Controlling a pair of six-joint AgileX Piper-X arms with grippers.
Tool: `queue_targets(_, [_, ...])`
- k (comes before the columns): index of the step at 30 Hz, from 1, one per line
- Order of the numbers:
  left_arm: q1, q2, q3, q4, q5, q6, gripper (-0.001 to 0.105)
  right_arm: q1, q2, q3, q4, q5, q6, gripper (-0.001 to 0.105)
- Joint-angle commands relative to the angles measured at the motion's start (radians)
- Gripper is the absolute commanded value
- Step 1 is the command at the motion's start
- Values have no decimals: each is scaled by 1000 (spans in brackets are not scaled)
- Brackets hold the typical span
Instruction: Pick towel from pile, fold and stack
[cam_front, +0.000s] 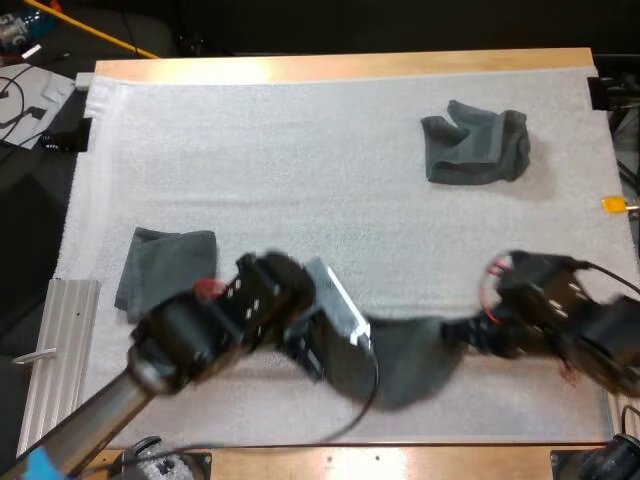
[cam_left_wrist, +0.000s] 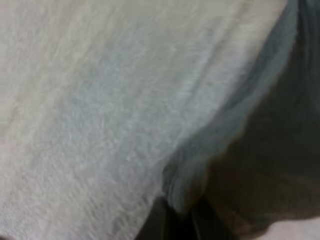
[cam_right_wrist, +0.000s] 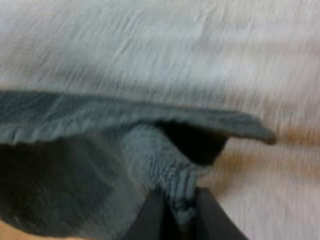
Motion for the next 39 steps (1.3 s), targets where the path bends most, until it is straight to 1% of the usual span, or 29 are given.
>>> queue_targets(1, [118, 60, 32, -150, 67, 61, 0, -16, 114, 14, -227, 52, 3, 1])
queue_targets(2, [148, 81, 37, -176, 86, 74, 0, -22, 147, 15, -261, 59, 7, 1])
queue_targets(3, [205, 131, 41, -222, 127, 97, 0, -32, 211, 13, -319, 75, 17, 1])
queue_targets(4, [230, 155, 42, -243, 143, 107, -1, -38, 242, 9, -343, 82, 22, 1])
queue_targets(6, [220, 135, 37, -226, 119, 93, 0, -45, 225, 13, -264, 64, 6, 1])
queue_targets(7, [259, 155, 36, -251, 145, 102, 0, -72, 264, 12, -288, 57, 8, 1])
queue_targets(11, [369, 240, 35, -329, 240, 125, 0, -156, 371, 12, -402, 20, 32, 1])
queue_targets(14, [428, 304, 35, -379, 294, 126, 0, -206, 435, 12, -463, -10, 56, 1])
queue_targets(16, [459, 346, 35, -410, 316, 124, 0, -235, 473, 13, -500, -24, 74, 1])
queue_targets(22, [513, 451, 33, -488, 337, 119, 0, -289, 557, 11, -585, -33, 116, 1])
queue_targets(27, [539, 513, 31, -549, 344, 113, 0, -307, 600, 11, -651, -12, 144, 1])
queue_targets(29, [547, 524, 31, -571, 345, 111, 0, -311, 608, 11, -674, 3, 155, 1])
queue_targets(31, [539, 532, 33, -564, 336, 123, 0, -313, 608, 10, -666, -4, 142, 1])
queue_targets(35, [540, 559, 33, -587, 328, 125, 0, -320, 621, 11, -710, 1, 156, 1])
queue_targets(36, [541, 562, 33, -590, 327, 126, 1, -321, 625, 10, -718, -2, 160, 3])
queue_targets(38, [541, 567, 32, -596, 323, 127, 5, -325, 628, 12, -737, -14, 167, 10])
queue_targets(39, [541, 568, 31, -599, 320, 125, 10, -325, 630, 11, -752, -25, 172, 17])
